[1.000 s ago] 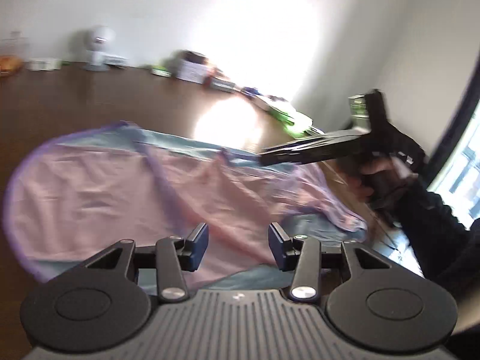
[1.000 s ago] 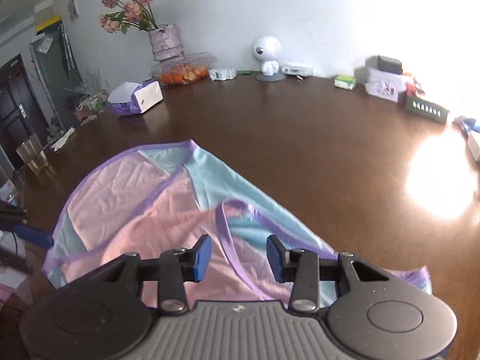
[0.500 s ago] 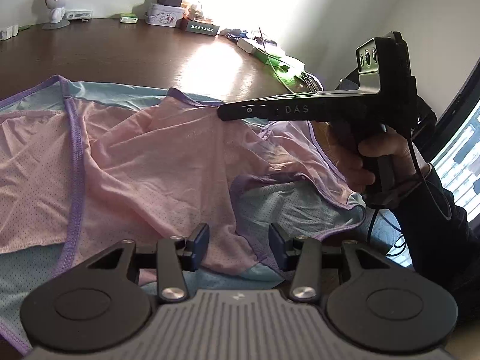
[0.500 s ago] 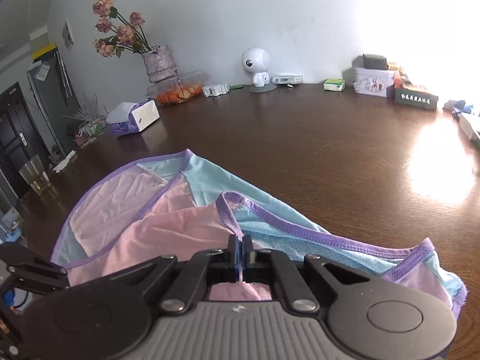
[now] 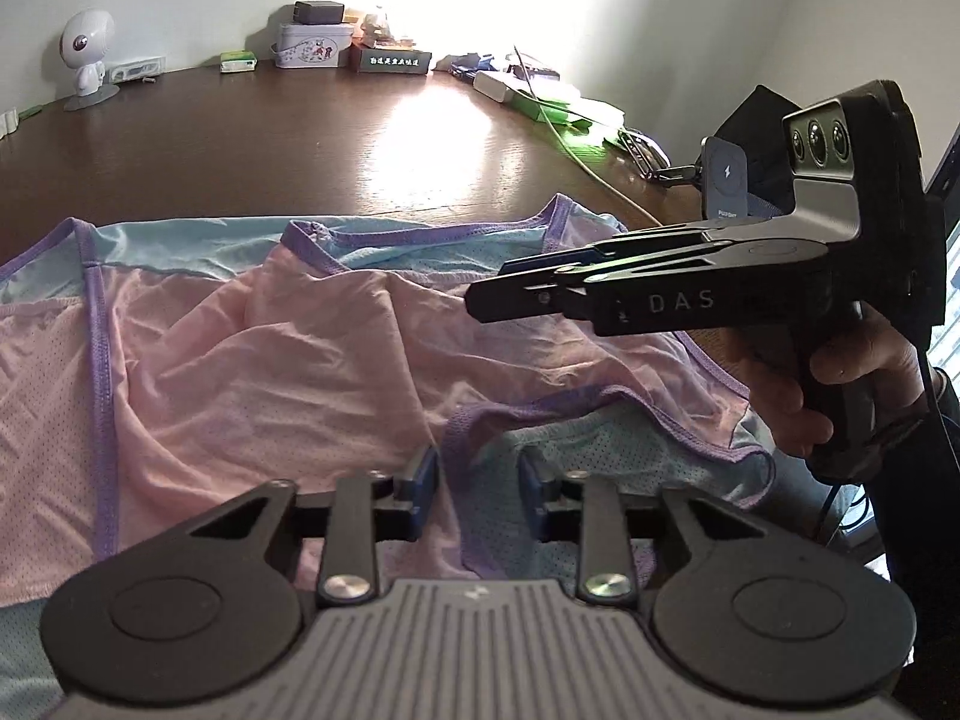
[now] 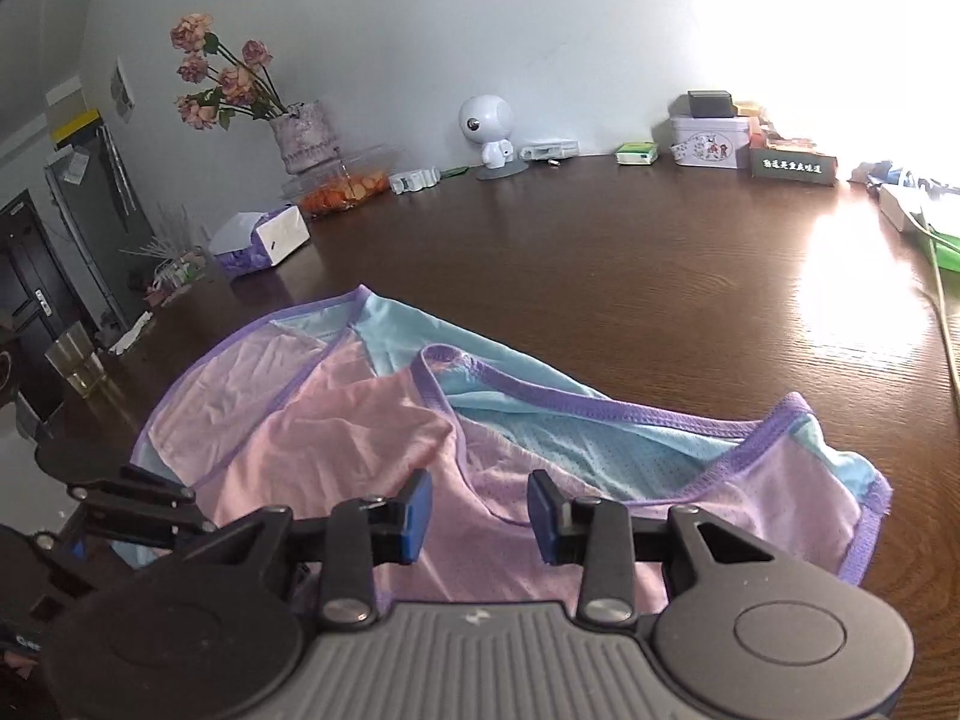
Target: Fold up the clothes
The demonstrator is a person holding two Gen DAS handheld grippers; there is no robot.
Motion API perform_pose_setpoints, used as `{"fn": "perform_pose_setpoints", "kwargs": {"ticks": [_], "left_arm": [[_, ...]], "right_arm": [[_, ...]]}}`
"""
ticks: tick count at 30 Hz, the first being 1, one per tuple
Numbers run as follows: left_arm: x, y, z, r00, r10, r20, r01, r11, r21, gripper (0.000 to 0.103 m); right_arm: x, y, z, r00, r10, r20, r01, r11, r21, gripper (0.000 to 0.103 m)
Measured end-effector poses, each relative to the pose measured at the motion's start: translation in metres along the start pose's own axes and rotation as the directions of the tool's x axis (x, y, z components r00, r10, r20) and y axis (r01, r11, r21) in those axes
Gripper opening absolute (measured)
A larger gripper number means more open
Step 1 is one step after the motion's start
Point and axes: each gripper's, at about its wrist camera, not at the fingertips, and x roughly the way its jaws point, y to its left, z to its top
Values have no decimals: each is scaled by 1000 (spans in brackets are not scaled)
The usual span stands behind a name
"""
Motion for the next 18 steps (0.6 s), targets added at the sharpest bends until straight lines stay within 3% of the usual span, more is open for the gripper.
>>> {"fn": "perform_pose_setpoints", "kwargs": {"ticks": [2, 4, 10, 12, 15, 16, 17, 18], "left_arm": [[-3, 8, 0, 1000, -12, 18, 13, 999, -45, 0], [-14, 12, -1, 998, -5, 68, 9, 998, -67, 0], [-32, 22, -9, 992, -14, 126, 33, 989, -146, 0], [-31, 24, -13, 991, -1, 136, 23, 986, -164, 1], [-30, 25, -16, 992, 10, 128, 15, 982, -189, 2], [-31, 26, -16, 991, 14, 130, 12, 981, -192, 2], [-31, 27, -17, 991, 12, 131, 13, 981, -192, 2], [-32, 28, -18, 991, 15, 131, 11, 981, -195, 2]], "right_arm": [[9, 7, 1, 999, 26, -22, -26, 999, -30, 27], [17, 10, 1, 999, 26, -36, -27, 999, -29, 3], [12, 20, 8, 997, 42, 64, -42, 999, -6, 0], [15, 16, 7, 998, 18, 60, -20, 999, 30, 8], [-1, 8, 0, 998, -17, 62, 13, 998, 69, 12], [-17, 4, -5, 996, -13, 93, 7, 998, 64, 19], [-37, 1, -12, 992, -13, 129, 5, 998, 61, 37], [-58, -5, -21, 986, -20, 167, 11, 998, 56, 46]]}}
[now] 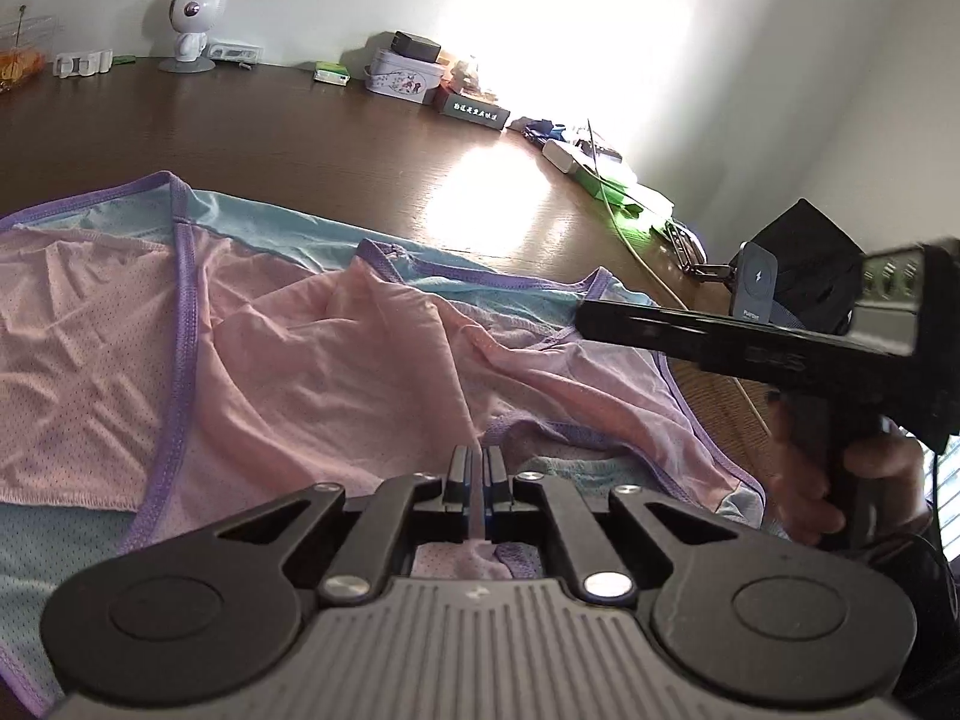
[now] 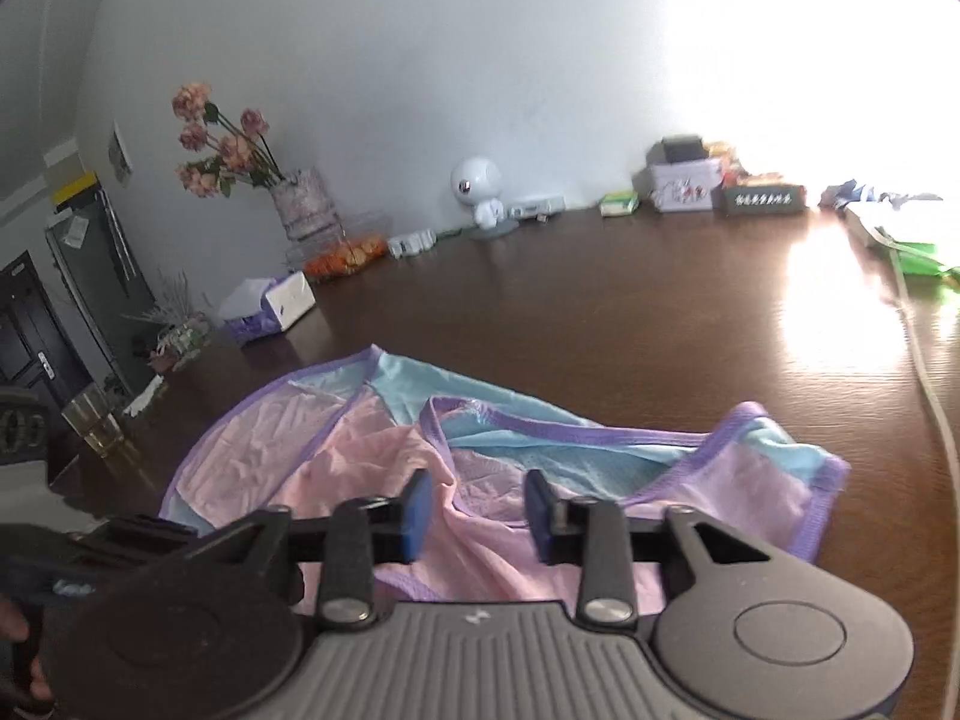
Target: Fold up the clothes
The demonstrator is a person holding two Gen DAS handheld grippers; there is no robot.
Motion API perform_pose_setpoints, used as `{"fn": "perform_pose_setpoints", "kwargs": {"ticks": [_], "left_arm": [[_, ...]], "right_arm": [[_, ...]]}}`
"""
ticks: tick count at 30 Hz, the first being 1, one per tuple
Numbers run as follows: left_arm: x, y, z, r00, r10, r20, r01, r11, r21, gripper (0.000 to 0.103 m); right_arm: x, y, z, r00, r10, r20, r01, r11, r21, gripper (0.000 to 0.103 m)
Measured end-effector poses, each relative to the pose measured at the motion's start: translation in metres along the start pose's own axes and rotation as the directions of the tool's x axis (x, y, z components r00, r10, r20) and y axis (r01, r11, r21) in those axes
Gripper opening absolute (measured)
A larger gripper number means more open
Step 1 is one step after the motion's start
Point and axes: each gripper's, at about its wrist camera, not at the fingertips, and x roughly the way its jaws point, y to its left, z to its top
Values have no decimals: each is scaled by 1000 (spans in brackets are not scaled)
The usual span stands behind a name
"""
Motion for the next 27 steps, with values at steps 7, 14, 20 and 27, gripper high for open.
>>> {"fn": "perform_pose_setpoints", "kwargs": {"ticks": [7, 14, 20, 27], "left_arm": [[3, -3, 2, 999, -31, -11, 31, 999, 27, 36], [27, -29, 2, 998, 30, -54, -21, 987, 159, 43], [36, -24, 8, 997, 62, -53, -53, 988, 148, 9], [15, -26, 9, 995, 94, 28, -97, 982, 164, 3]], "right_arm": [[-56, -30, -38, 985, -173, -16, 174, 984, 41, 45], [-39, -17, -37, 986, -164, -21, 163, 986, -17, 45], [-13, 9, -35, 994, -89, -64, 82, 990, -113, 44], [9, 12, -11, 994, -88, -66, 82, 993, -88, 44]]}}
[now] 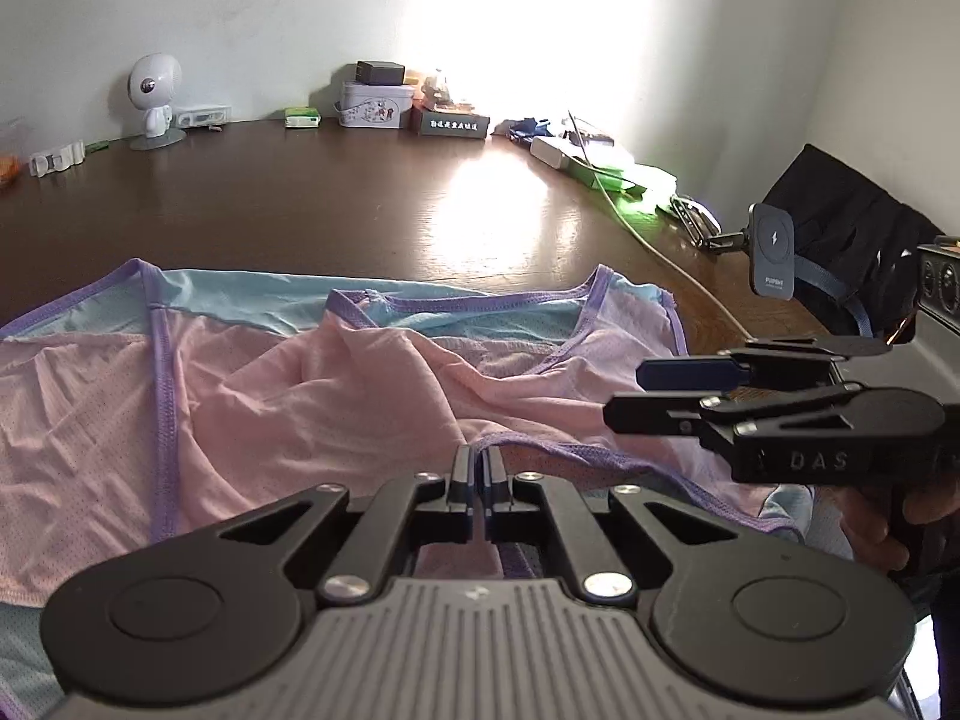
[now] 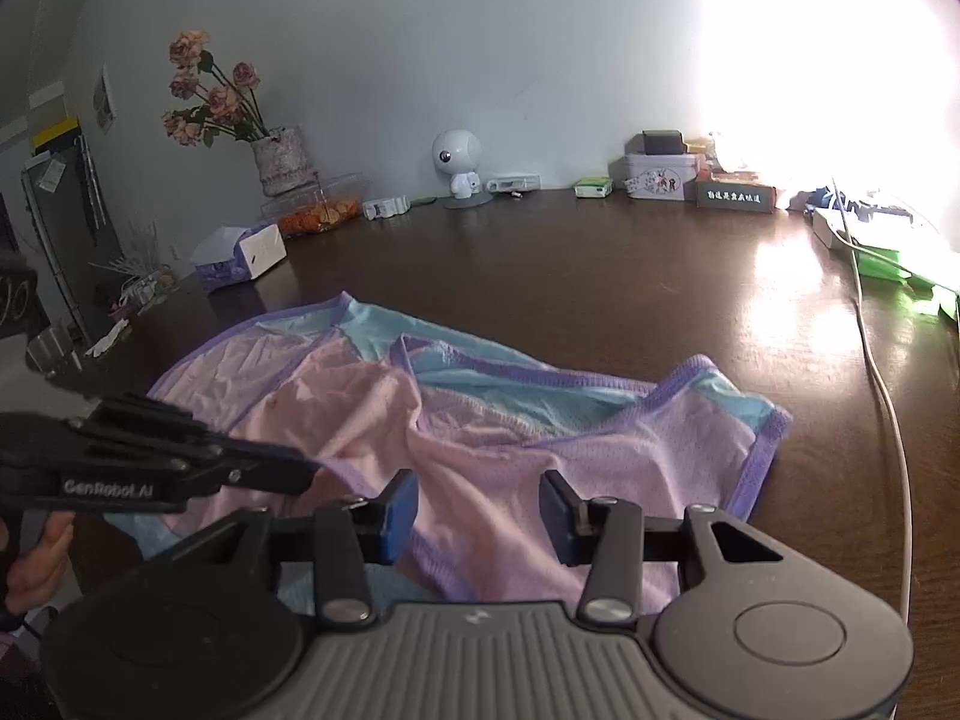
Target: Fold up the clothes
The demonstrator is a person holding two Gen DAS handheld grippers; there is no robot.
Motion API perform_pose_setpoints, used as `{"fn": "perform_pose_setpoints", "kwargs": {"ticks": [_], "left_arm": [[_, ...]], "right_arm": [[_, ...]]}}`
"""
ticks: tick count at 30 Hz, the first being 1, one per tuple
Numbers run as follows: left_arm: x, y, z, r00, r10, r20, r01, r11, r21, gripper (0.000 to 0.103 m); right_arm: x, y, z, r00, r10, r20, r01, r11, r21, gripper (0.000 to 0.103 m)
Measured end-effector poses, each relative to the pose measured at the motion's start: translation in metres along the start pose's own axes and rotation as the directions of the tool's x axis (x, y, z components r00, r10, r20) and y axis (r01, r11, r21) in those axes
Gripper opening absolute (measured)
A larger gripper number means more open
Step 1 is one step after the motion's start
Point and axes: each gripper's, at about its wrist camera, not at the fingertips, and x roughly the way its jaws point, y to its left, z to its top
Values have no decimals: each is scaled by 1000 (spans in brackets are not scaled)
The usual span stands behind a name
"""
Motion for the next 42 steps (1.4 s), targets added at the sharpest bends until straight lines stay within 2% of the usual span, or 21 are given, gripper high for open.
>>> {"fn": "perform_pose_setpoints", "kwargs": {"ticks": [4, 7, 9, 12, 14, 15, 16, 17, 18, 19, 23, 25, 28, 30, 31, 37, 40, 42], "left_arm": [[-3, -8, 0, 999, 17, 29, -19, 999, 46, 12], [8, -23, -1, 999, 49, 19, -51, 986, 159, 18], [18, -28, -4, 997, 74, -13, -70, 971, 227, 18], [21, -21, -9, 996, 73, -42, -61, 971, 233, 18], [20, -15, -12, 997, 64, -35, -55, 974, 218, 11], [19, -12, -12, 998, 57, -35, -49, 977, 210, 4], [17, -9, -12, 998, 50, -36, -42, 979, 202, 3], [15, -7, -12, 999, 40, -32, -33, 982, 187, 3], [12, -4, -12, 999, 36, -20, -32, 984, 175, 2], [7, -2, -12, 999, 33, 1, -33, 987, 158, 2], [-16, 8, -9, 995, 22, 94, -30, 997, 74, 2], [-24, 10, -11, 993, 15, 117, -21, 998, 55, 2], [-33, 13, -16, 988, 13, 154, -19, 999, 35, 2], [-40, 18, -20, 981, -8, 193, 4, 1000, 24, 2], [-41, 20, -22, 982, -13, 189, 10, 1000, 19, 2], [-40, 34, -29, 989, -14, 149, 17, 1000, -18, 2], [-42, 31, -27, 987, -18, 162, 17, 1000, 5, 2], [-42, 24, -24, 983, -51, 177, 44, 998, 44, 2]], "right_arm": [[21, -2, 30, 999, 32, -11, -32, 999, 13, 44], [48, -1, 53, 994, 92, -57, -90, 995, 29, 44], [67, 2, 62, 988, 121, -92, -118, 992, 40, 43], [94, 11, 71, 977, 136, -162, -133, 991, 29, 37], [110, 20, 70, 968, 144, -205, -145, 989, 13, 36], [116, 22, 69, 966, 141, -216, -142, 990, 9, 33], [122, 25, 68, 965, 131, -227, -134, 991, 4, 32], [125, 28, 67, 968, 124, -217, -128, 992, -6, 27], [126, 29, 67, 969, 118, -218, -120, 993, 2, 9], [127, 30, 68, 969, 114, -218, -114, 993, 12, 3], [113, 30, 80, 969, 196, -154, -185, 980, 78, 3], [106, 29, 89, 965, 238, -113, -225, 968, 113, 3], [100, 26, 98, 949, 309, -62, -296, 941, 163, 3], [103, 22, 97, 941, 335, -51, -318, 926, 204, 3], [105, 21, 97, 937, 346, -45, -328, 918, 224, 3], [117, 21, 74, 947, 316, -66, -287, 918, 272, 3], [109, 13, 70, 952, 301, -53, -273, 916, 295, 3], [98, 6, 69, 956, 292, -35, -269, 916, 298, 3]]}}
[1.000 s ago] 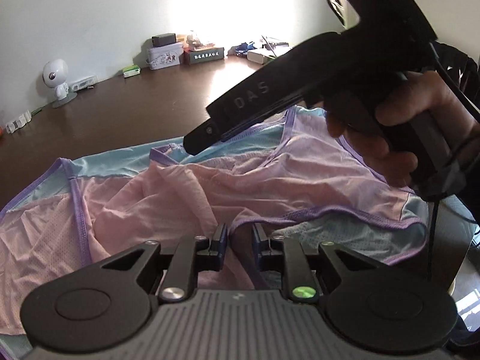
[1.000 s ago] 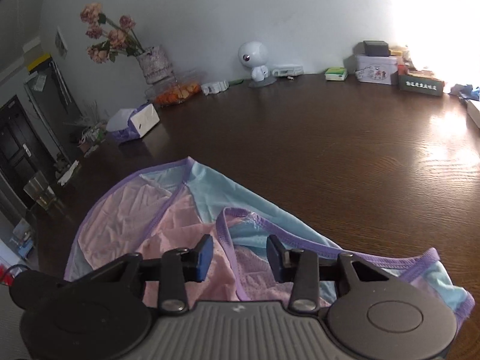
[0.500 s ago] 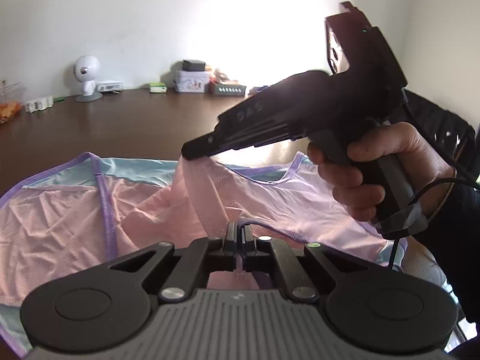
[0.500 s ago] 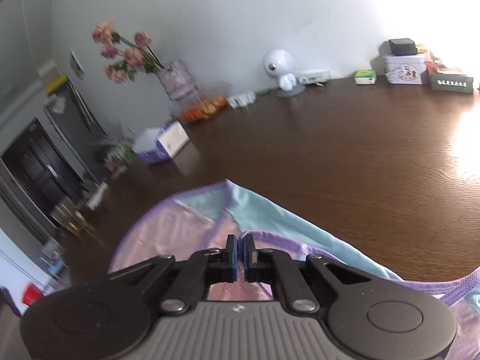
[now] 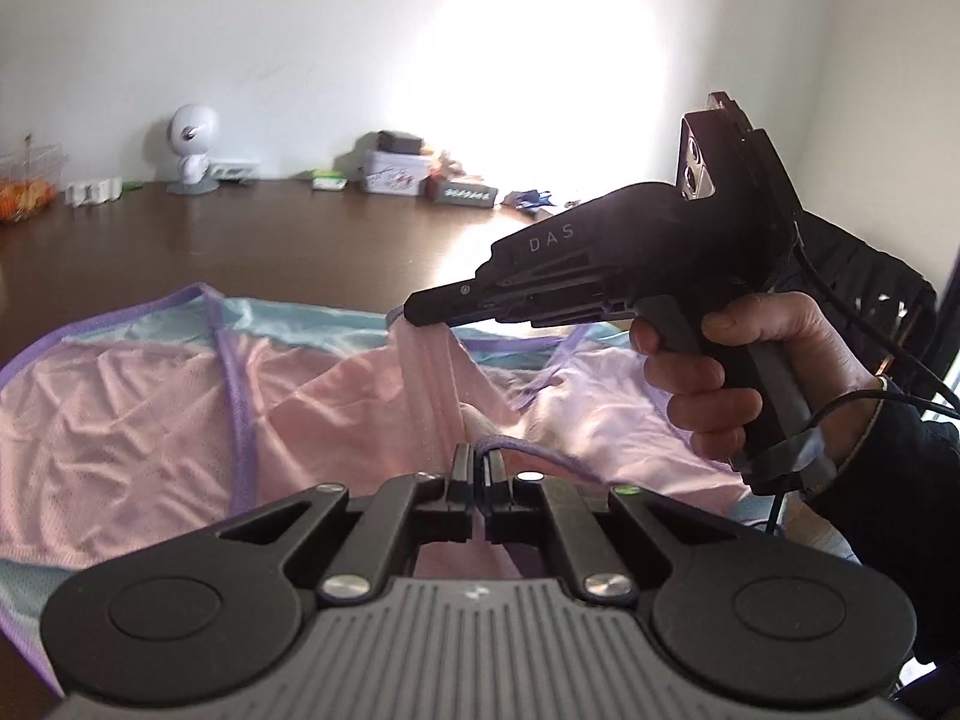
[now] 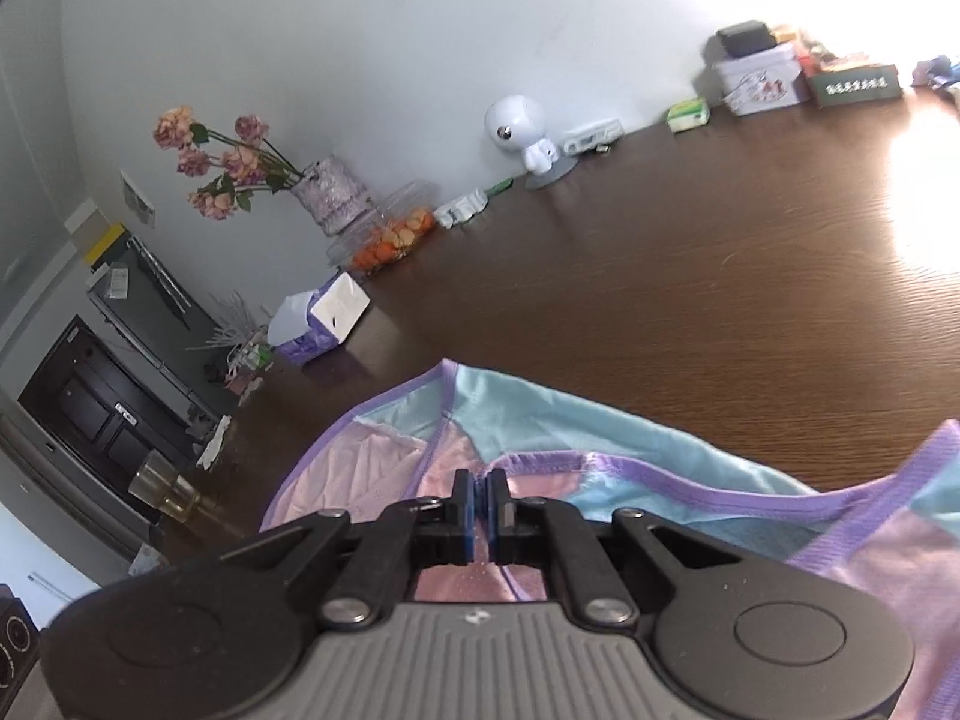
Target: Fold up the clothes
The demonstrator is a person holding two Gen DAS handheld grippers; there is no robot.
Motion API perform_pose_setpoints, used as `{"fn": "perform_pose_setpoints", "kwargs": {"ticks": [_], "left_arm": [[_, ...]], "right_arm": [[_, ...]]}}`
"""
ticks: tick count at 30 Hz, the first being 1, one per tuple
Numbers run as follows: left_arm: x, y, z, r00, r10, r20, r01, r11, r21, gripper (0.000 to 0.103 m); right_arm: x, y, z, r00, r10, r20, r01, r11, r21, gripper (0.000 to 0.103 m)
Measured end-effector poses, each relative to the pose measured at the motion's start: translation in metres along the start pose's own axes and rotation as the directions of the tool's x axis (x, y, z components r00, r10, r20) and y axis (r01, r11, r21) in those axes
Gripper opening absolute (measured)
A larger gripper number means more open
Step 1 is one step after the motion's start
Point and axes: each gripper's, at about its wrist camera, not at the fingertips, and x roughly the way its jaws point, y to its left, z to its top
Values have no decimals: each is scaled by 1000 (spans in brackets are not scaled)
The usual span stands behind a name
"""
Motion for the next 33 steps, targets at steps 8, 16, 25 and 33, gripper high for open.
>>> {"fn": "perform_pose_setpoints", "kwargs": {"ticks": [8, 16, 25, 33], "left_arm": [[26, -37, -13, 995, -69, -74, 82, 978, 192, 6], [17, -33, -17, 989, -126, -75, 137, 976, 172, 41], [34, -18, 0, 987, -118, -111, 124, 991, 57, 44], [34, -19, 3, 996, -40, -82, 44, 998, 49, 2]], "right_arm": [[-28, -30, -12, 988, -151, -30, 151, 988, -14, 4], [-69, -28, -31, 990, -142, -5, 142, 989, 40, 30], [-58, -23, -34, 993, -107, -58, 111, 991, 70, 31], [10, -25, 10, 969, -176, -174, 162, 983, -92, 2]]}}
